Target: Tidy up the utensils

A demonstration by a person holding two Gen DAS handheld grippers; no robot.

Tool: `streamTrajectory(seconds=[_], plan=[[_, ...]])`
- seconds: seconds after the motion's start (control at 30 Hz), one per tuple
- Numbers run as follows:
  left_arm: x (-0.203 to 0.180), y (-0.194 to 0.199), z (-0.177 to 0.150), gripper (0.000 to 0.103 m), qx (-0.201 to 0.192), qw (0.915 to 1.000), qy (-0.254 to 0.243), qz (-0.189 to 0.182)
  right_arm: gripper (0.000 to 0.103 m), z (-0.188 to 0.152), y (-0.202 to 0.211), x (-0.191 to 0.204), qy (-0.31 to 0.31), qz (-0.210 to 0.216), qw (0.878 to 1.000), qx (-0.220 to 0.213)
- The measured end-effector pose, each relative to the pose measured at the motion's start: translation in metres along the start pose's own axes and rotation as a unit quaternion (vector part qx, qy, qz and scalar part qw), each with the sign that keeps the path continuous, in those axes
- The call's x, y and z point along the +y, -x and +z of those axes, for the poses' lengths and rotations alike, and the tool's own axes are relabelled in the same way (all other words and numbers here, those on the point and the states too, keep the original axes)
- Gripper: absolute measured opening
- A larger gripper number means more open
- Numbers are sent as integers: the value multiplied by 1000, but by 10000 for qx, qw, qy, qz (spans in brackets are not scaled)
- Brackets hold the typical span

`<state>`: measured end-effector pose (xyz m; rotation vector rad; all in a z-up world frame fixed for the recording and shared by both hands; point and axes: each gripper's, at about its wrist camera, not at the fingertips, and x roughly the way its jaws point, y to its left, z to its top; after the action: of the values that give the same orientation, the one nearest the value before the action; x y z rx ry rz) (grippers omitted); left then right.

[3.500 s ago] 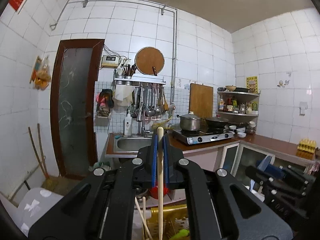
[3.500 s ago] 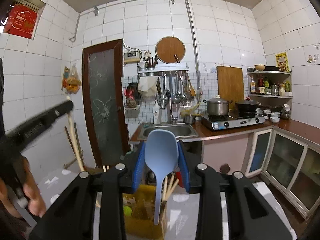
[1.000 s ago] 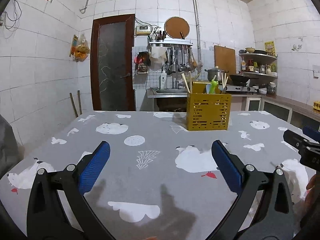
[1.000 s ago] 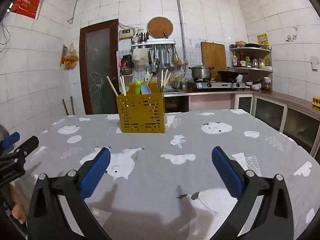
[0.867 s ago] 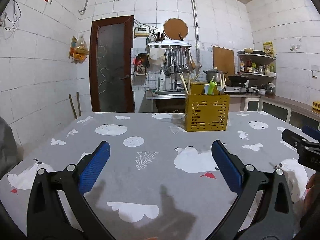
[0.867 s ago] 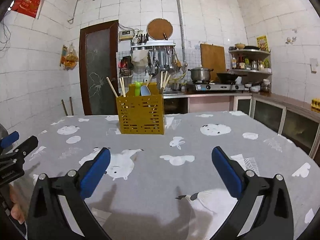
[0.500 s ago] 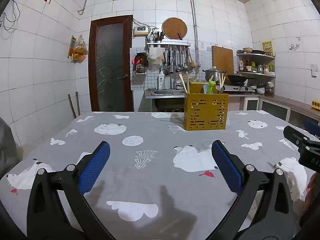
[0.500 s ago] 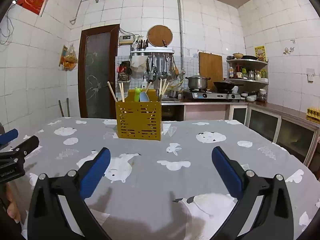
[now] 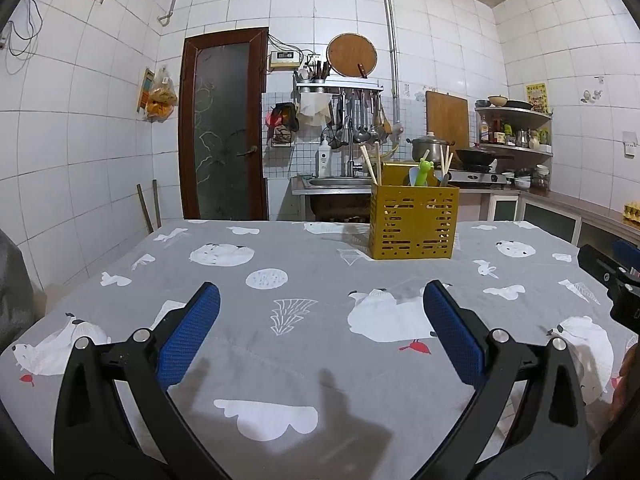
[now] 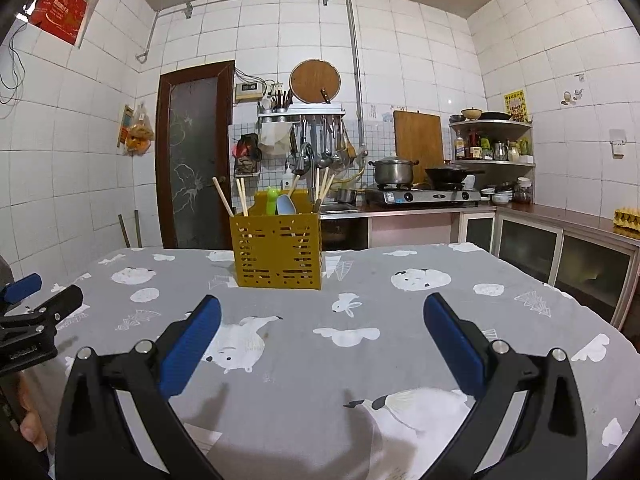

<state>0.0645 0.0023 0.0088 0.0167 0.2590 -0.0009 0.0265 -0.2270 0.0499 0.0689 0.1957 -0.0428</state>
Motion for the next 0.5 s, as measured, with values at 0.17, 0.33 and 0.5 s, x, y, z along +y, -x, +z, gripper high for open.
streamTrajectory(seconds=[0.17,0.33,0.5], plan=[[1,-1,-1,98,-1,10000,2,-3,99,0,0,0,-7,0,10000,-2],[1,-1,-1,98,0,10000,-3,-2,99,0,0,0,-5,-1,10000,1],[1,-1,0,98,1,10000,-13,-3,99,0,0,0,5,-4,10000,-5]])
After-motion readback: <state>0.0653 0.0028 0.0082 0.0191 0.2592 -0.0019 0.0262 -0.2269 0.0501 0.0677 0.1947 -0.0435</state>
